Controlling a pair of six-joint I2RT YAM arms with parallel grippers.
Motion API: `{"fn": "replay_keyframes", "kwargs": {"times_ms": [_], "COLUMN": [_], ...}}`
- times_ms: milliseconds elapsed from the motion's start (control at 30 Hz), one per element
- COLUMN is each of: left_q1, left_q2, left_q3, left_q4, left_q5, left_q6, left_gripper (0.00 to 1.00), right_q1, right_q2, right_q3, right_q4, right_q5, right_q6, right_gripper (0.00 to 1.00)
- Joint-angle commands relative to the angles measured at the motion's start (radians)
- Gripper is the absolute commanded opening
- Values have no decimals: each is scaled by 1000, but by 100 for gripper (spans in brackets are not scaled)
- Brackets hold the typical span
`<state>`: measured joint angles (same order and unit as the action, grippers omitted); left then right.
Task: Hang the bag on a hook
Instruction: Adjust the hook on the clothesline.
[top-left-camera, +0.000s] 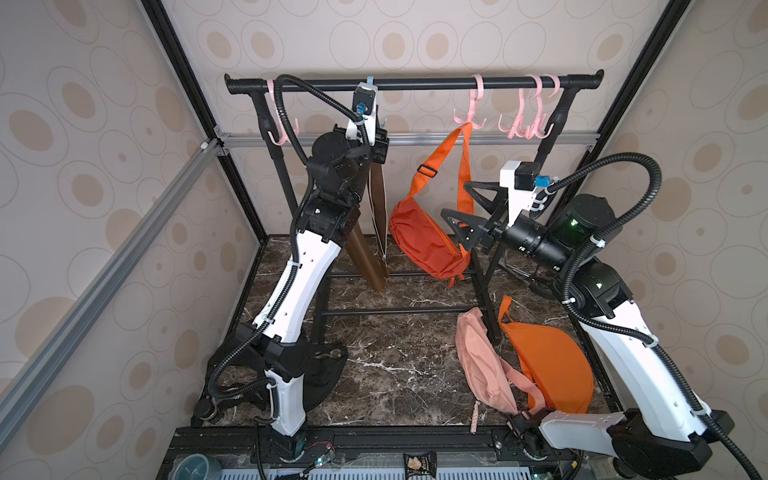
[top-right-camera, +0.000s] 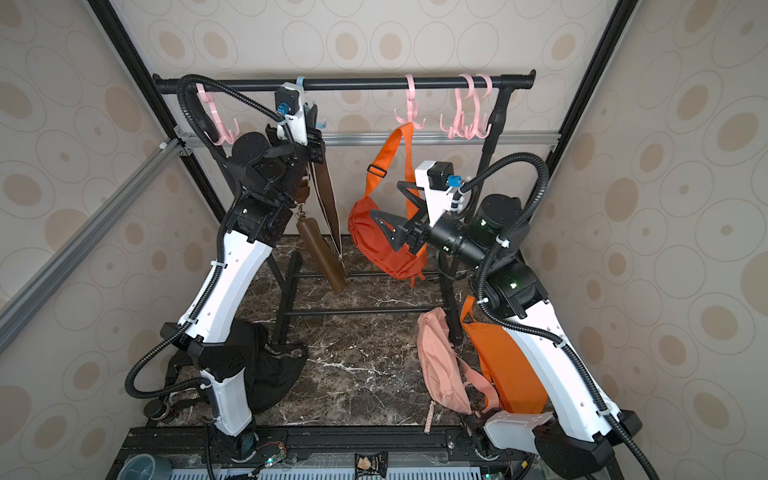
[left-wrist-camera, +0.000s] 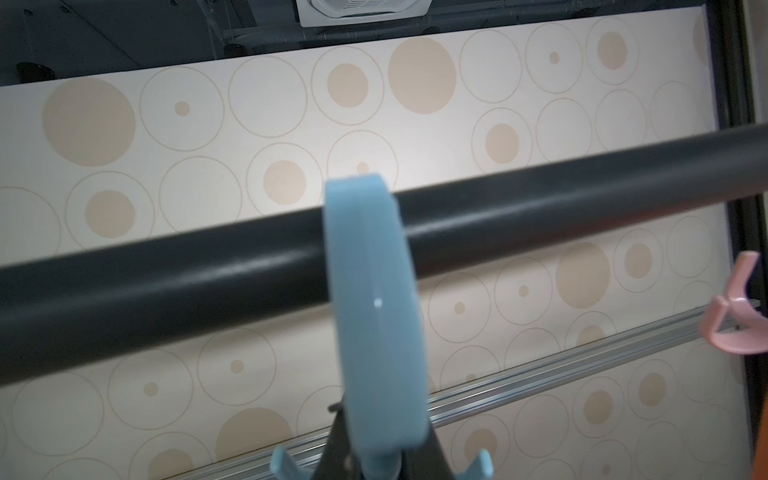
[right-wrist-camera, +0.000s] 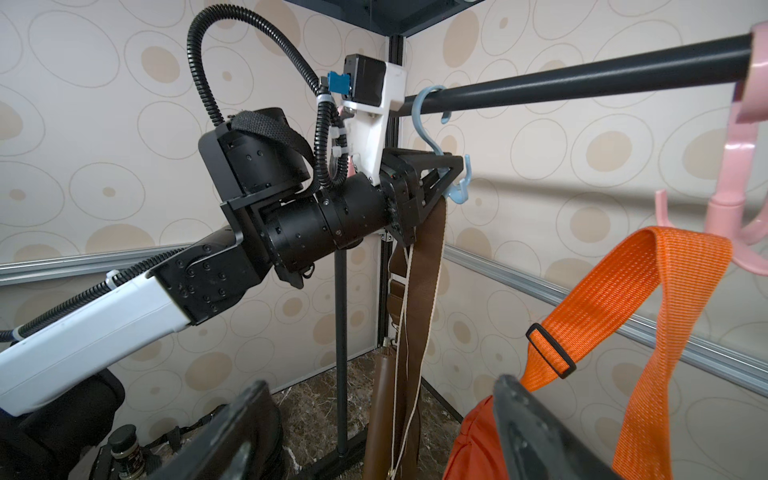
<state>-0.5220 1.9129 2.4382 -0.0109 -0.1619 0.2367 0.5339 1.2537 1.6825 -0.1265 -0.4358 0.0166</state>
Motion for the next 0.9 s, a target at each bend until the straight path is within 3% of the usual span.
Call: {"fn": "replay_keyframes", "kwargs": {"times_ms": [0, 467, 633, 867], "left_q1": [-57, -252, -286, -292], "left_q2": [27, 191, 225, 238], "left_q3": [10, 166, 170, 179], "left_q4": [-25, 9, 63, 87], "left_q5": [23, 19, 42, -8], "left_q6": [46, 8, -23, 39], "left_gripper": [0, 0, 0, 0], "right_q1": [10, 12, 12, 11], "right_q2": [-26, -94, -107, -67], "right_q3": [-6, -39, -39, -2], "right_q4": [24, 43, 49, 4], "right_q5": [13, 119, 138, 143], "right_q6": [-21, -48, -56, -93], "right_gripper": [85, 85, 85, 85]}}
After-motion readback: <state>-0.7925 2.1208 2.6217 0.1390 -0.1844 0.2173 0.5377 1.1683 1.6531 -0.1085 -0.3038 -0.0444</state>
